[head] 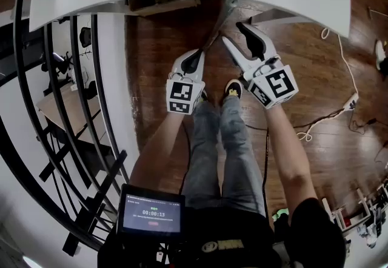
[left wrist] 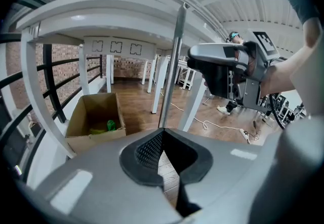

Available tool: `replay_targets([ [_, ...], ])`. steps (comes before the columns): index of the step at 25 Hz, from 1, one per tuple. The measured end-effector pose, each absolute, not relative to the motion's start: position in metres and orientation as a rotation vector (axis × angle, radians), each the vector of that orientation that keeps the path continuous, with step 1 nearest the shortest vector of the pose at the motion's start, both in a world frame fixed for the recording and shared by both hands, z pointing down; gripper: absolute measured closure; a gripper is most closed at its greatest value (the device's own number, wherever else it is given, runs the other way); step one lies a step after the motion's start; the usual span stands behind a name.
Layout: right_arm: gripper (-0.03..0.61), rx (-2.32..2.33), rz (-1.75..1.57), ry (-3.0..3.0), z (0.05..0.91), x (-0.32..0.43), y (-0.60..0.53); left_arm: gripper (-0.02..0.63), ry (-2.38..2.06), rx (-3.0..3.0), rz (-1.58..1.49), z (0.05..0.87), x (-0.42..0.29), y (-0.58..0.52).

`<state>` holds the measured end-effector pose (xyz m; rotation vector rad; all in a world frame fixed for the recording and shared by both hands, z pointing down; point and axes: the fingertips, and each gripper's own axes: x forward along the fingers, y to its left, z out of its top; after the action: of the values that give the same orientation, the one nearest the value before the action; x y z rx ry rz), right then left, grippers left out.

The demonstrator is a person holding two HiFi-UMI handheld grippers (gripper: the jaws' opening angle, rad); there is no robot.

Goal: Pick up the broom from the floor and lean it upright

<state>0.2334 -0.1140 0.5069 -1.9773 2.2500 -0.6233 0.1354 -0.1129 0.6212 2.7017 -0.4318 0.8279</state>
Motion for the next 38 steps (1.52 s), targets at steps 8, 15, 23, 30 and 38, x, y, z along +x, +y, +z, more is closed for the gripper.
replay_targets([
  [8, 0.385, -1.866, -0.634, 2.417, 0.419, 0.197, -0.047, 0.603, -0.492, 2.758, 0.724, 0.481, 0.074, -0.105],
  [15, 0.415, -1.714, -0.546, 2.424, 0.274, 0.162, -0.008, 0.603, -0.382, 2.925, 0.502, 0.308, 0.102, -0.063],
  [23, 0.575, -1.776, -0.467, 2.422, 0.218, 0.127, -0.017, 0.603, -0.522, 2.949, 0.350, 0.220, 0.082, -0.059],
  [30, 0.572, -1.684, -0.419, 2.516, 0.199, 0.084, -0.033, 0.603, -0.644, 2.927, 0.248, 0.189, 0.049, -0.090],
  [38, 0.574, -1.669, -0.370, 2.540, 0.184, 0.078, -0.048, 0.603, -0.646, 2.943, 0.199, 0.182, 0.056, -0.091],
])
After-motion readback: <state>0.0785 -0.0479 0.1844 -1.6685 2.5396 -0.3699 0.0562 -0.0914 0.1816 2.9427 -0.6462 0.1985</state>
